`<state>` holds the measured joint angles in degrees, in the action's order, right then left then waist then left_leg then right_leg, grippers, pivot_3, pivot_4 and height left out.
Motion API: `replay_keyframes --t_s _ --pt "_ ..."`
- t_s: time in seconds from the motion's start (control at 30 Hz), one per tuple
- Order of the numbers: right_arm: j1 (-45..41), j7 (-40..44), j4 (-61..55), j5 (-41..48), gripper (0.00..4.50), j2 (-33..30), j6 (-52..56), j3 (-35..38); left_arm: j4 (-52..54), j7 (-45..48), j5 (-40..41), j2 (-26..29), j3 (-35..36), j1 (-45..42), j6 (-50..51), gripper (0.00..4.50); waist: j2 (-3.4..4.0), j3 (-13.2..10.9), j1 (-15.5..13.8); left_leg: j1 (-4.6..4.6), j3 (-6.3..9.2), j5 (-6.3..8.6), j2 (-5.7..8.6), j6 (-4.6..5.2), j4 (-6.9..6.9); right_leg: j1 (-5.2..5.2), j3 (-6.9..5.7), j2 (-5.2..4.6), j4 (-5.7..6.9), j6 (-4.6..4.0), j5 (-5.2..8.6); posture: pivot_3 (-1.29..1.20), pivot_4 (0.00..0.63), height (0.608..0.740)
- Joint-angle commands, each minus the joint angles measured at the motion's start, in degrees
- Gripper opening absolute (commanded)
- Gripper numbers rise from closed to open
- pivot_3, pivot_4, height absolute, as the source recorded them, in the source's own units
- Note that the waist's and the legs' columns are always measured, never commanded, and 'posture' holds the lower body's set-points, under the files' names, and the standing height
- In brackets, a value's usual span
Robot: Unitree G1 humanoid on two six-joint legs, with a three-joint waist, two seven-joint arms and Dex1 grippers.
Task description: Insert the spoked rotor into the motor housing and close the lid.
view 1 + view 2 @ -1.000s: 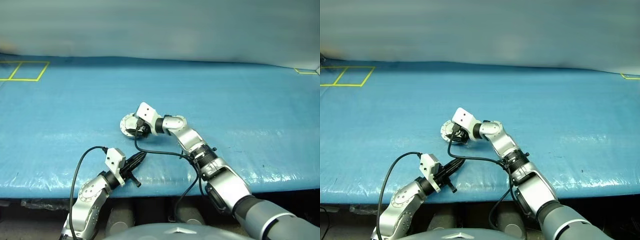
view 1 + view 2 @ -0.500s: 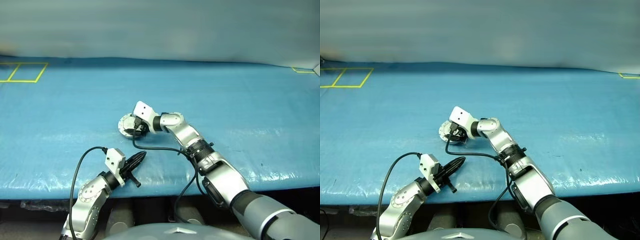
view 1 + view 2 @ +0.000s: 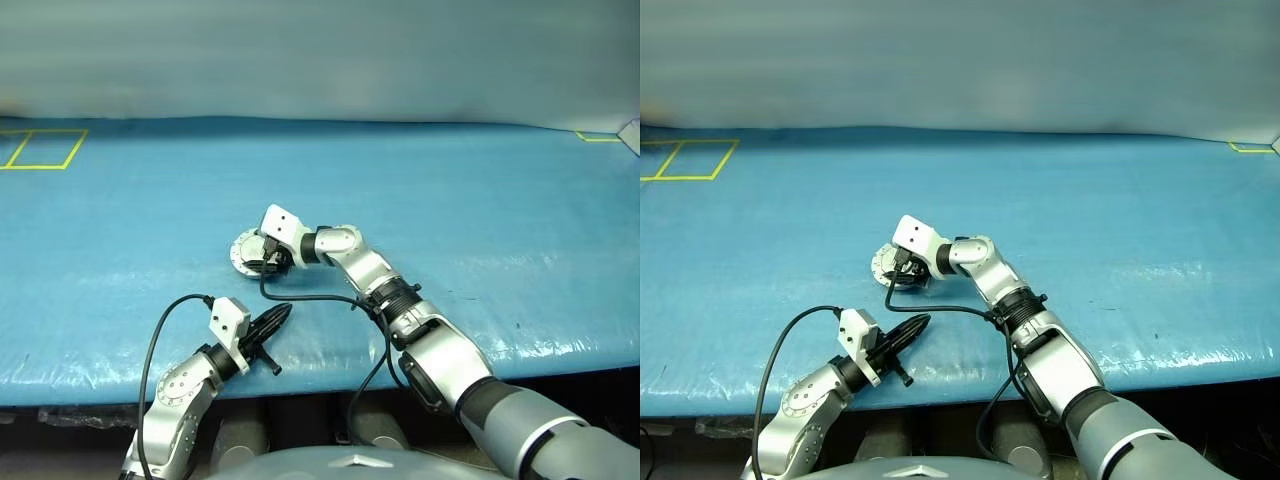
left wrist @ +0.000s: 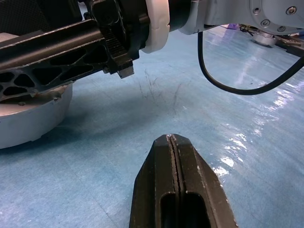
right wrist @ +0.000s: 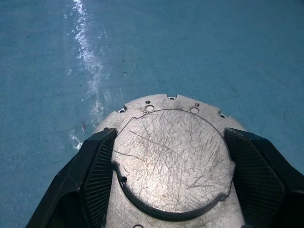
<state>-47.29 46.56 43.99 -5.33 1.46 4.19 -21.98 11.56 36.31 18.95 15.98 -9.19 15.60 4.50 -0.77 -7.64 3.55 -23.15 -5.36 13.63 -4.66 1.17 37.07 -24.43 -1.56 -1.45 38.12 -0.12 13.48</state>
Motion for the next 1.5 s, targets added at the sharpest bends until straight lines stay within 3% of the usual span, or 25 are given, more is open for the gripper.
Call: replay_keyframes --t_s 0.03,0.43,1.03,1.5 --pt "1.05 1.65 4.22 -1.82 3.27 1.11 1.03 -2.1 2.19 -0.09 -0.02 -0.2 0.32 0.25 -1.29 0.0 0.0 0.0 0.13 0.0 -0.01 0.0 -0.01 0.0 0.0 0.0 0.01 0.0 0.0 0.0 0.0 0.0 0.15 0.74" --pt "0.02 1.93 5.19 -2.76 3.27 2.98 6.0 -2.4 2.35 -0.22 -0.06 -0.44 0.17 0.73 -1.33 0.0 0.04 0.05 0.45 0.34 -0.09 0.01 -0.05 -0.02 -0.13 0.07 0.2 0.05 0.09 -0.1 0.06 0.0 0.15 0.74" --pt "-1.07 2.57 5.74 -5.46 3.27 1.85 -6.02 -3.24 2.31 -0.2 -0.03 -0.56 -0.01 0.48 -1.15 0.0 -0.01 0.05 0.58 0.33 -0.42 0.03 -0.04 -0.03 -0.27 -0.09 0.69 0.11 0.07 -0.05 0.03 0.0 0.15 0.74" --pt "-0.74 -7.64 5.18 0.1 3.27 5.81 12.41 6.55 2.09 -0.01 -0.02 -0.67 -0.4 0.12 -1.0 0.0 0.0 0.05 0.43 0.46 -0.43 0.04 -0.03 -0.05 -0.21 -0.07 0.75 0.04 0.09 -0.08 -0.03 0.0 0.15 0.74"
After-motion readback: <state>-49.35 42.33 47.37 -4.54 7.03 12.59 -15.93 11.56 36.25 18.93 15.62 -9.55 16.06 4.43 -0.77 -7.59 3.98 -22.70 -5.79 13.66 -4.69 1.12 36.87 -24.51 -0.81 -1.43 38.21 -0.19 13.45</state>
